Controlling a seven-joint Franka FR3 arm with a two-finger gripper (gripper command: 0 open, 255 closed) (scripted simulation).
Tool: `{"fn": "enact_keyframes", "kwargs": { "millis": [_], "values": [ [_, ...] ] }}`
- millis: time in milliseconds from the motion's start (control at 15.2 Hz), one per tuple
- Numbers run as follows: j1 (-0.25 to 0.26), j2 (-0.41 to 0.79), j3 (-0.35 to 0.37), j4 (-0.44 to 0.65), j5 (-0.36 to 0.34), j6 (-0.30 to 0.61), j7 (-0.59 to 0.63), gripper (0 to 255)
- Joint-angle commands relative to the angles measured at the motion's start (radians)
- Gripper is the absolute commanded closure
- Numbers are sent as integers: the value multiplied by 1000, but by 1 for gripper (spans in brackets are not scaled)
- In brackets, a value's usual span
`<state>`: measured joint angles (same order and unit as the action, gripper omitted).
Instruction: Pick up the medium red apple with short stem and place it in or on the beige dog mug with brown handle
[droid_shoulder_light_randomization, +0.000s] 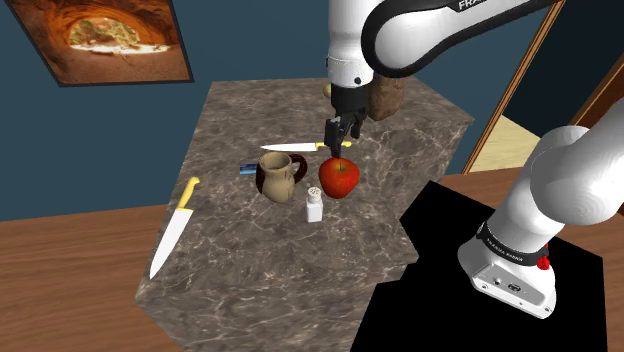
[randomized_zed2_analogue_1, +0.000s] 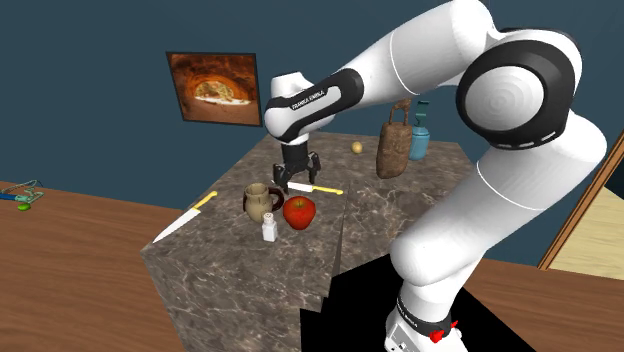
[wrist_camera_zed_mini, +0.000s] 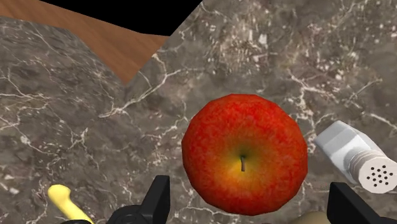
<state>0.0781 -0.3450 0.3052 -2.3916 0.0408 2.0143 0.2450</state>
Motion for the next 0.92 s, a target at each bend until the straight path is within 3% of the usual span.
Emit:
{"fn": "enact_keyframes", "kwargs": {
  "millis": [0,396,858],
  "values": [
    [1,20,9,-13,-7,31,10,0],
    [-2,50,15,-65,-14,112,16,0],
    [-2,50,15,-65,-14,112,16,0]
  ]
}}
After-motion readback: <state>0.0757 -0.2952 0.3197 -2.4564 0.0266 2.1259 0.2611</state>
